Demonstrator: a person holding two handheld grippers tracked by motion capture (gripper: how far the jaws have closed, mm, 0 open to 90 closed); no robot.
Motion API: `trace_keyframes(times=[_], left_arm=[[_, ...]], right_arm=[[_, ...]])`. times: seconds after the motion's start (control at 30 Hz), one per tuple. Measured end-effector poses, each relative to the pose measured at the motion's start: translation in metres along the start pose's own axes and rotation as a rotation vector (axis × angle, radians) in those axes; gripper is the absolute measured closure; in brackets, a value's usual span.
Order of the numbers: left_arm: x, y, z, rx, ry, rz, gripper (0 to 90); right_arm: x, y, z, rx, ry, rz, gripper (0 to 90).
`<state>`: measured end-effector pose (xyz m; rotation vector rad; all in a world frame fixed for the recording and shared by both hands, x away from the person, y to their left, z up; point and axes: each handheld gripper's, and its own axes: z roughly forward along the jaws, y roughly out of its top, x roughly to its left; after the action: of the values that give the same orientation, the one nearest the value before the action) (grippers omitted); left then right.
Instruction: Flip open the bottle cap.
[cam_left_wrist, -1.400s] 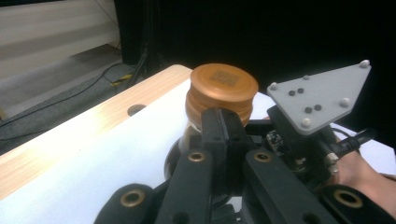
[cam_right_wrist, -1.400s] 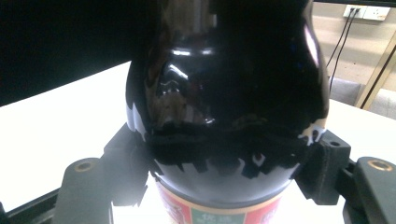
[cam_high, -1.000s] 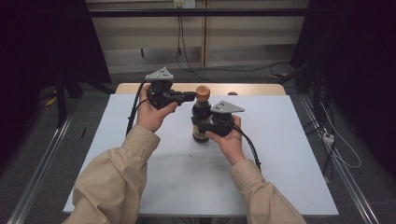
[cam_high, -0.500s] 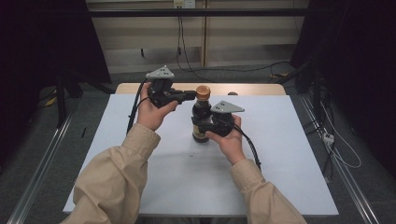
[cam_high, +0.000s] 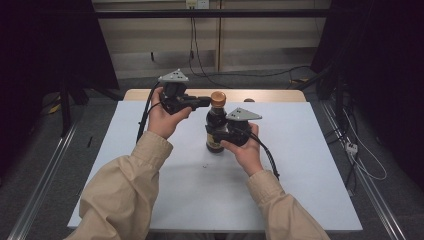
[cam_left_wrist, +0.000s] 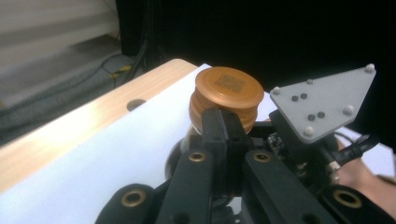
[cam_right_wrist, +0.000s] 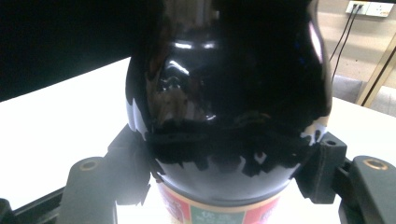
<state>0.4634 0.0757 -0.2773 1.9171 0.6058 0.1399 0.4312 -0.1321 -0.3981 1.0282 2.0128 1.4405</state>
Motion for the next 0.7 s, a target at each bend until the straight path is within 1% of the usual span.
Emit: trace_keyframes(times=[0.03, 0.1, 0.13, 0.17, 0.2, 0.27, 0.3, 0.33, 0.37, 0.4, 0.43, 0.47, 0.5, 0.53, 0.57, 0.6, 0.63, 0.67, 0.7], left_arm=[[-0.0012, 0.0012, 0.0004, 0.006, 0.011, 0.01, 90.0], [-0.002, 0.0028, 0.0012, 0.012, 0.018, 0.0, 90.0], [-0.0024, 0.0034, 0.002, 0.012, 0.021, 0.011, 90.0], [-0.002, 0.0034, 0.0021, 0.013, 0.018, 0.012, 90.0], [-0.002, 0.003, 0.0025, 0.008, 0.015, -0.003, 90.0], [-0.0036, 0.0036, 0.0033, 0.009, 0.026, 0.003, 90.0], [-0.0034, 0.0033, 0.0037, 0.006, 0.022, -0.012, 90.0], [-0.0048, 0.0035, 0.0044, 0.002, 0.032, -0.008, 90.0], [-0.0062, 0.0042, 0.0042, 0.011, 0.042, 0.004, 90.0], [-0.0071, 0.0048, 0.0046, 0.012, 0.043, -0.001, 90.0], [-0.0067, 0.0048, 0.005, 0.01, 0.034, -0.009, 90.0], [-0.0069, 0.0046, 0.0055, 0.007, 0.032, -0.004, 90.0], [-0.0065, 0.0051, 0.0055, 0.012, 0.029, -0.021, 90.0], [-0.0061, 0.0044, 0.0063, 0.002, 0.027, -0.033, 90.0], [-0.0058, 0.0049, 0.0063, 0.008, 0.031, -0.038, 90.0], [-0.0057, 0.0055, 0.0061, 0.0, 0.051, -0.041, 90.0], [-0.0049, 0.0066, 0.006, -0.001, 0.042, -0.041, 90.0], [-0.005, 0.0077, 0.0064, 0.007, 0.045, -0.035, 90.0], [-0.005, 0.0088, 0.0057, 0.012, 0.057, -0.033, 90.0]], right_arm=[[-0.0004, -0.0001, 0.0003, -0.001, 0.001, 0.004, 31.8], [-0.0001, -0.0002, 0.0003, -0.003, -0.004, 0.008, 31.9], [-0.0004, -0.0006, 0.0005, -0.009, -0.005, 0.013, 31.9], [-0.0006, -0.0005, 0.0003, -0.007, -0.006, 0.018, 31.9], [-0.0008, -0.0005, 0.0002, -0.005, -0.006, 0.017, 31.9], [-0.0014, -0.0009, 0.0, -0.009, -0.004, 0.021, 32.0], [-0.0015, -0.0009, -0.0002, -0.008, -0.005, 0.022, 32.0], [-0.0019, -0.0009, -0.0003, -0.009, -0.004, 0.023, 32.0], [-0.0023, -0.0009, -0.0004, -0.008, -0.002, 0.024, 32.1], [-0.0025, -0.0008, -0.0004, -0.008, -0.003, 0.024, 32.1], [-0.0027, -0.0009, -0.0007, -0.008, -0.001, 0.026, 32.1], [-0.0029, -0.0012, -0.0011, -0.012, -0.001, 0.024, 32.1], [-0.0028, -0.0016, -0.0015, -0.012, -0.003, 0.03, 32.1], [-0.0031, -0.002, -0.0014, -0.016, -0.003, 0.029, 32.1], [-0.0034, -0.002, -0.0013, -0.017, -0.004, 0.032, 32.1], [-0.0033, -0.0018, -0.0014, -0.015, -0.003, 0.034, 32.1], [-0.003, -0.0019, -0.0013, -0.014, -0.004, 0.034, 32.1], [-0.0033, -0.0019, -0.0016, -0.014, -0.003, 0.032, 32.1], [-0.0032, -0.0021, -0.0018, -0.015, -0.002, 0.03, 32.0]])
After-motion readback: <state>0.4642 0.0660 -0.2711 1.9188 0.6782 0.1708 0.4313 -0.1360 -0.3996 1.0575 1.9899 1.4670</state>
